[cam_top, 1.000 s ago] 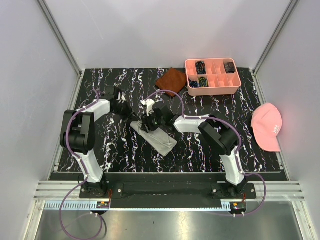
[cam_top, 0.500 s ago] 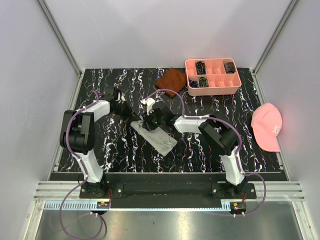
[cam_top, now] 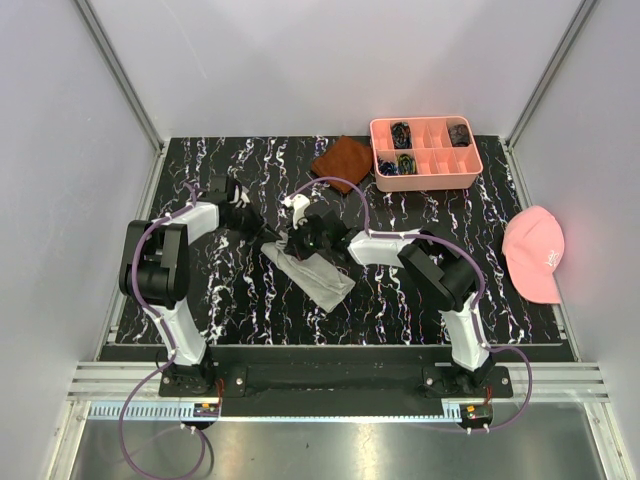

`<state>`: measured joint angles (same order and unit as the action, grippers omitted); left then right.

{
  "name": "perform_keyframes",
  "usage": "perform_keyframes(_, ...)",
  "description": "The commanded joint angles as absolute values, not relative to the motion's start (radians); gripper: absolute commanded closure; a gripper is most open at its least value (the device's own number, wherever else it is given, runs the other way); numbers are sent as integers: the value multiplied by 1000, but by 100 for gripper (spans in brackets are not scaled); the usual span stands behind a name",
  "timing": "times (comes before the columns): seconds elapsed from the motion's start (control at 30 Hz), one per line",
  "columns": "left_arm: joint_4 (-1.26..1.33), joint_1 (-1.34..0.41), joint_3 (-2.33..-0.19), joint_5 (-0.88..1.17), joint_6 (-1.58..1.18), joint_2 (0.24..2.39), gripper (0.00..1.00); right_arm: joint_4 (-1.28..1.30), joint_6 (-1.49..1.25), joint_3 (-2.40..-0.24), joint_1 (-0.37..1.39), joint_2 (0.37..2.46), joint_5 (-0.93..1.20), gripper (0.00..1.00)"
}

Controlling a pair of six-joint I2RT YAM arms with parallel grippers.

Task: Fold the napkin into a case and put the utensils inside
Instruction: Grasp the top corner of the smaller rectangle folded napkin from the folded napkin.

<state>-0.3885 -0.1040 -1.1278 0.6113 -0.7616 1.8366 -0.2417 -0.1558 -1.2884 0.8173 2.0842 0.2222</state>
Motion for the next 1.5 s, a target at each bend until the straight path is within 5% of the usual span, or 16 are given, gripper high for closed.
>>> perform_keyframes(0.0,-357,-98,-1121,648,-749,1786,97,-265,-179,-1335,825,2065,236,100)
perform_keyframes(0.13,-414,-95,-1100,424,-681,1666,51,-180,-212,-1341,822,2023,232,100)
perform_keyframes(0.2,-423,-100,-1075,330,-676,1605,42,-141,-236,-1341,816,2013,235,100)
perform_keyframes(0.3,-426,-126,-1043,198,-669,1526,49,-107,-314,-1348,805,2003,241,100)
perform_keyframes(0.4,-437,-175,-1031,135,-655,1523,72,-101,-417,-1342,778,1994,273,100)
perform_keyframes(0.6,-463,-306,-1077,54,-640,1607,82,-87,-535,-1344,738,1994,318,100)
perform_keyframes(1.47,-652,-463,-1266,-182,-580,1816,66,-109,-591,-1338,730,1997,360,100)
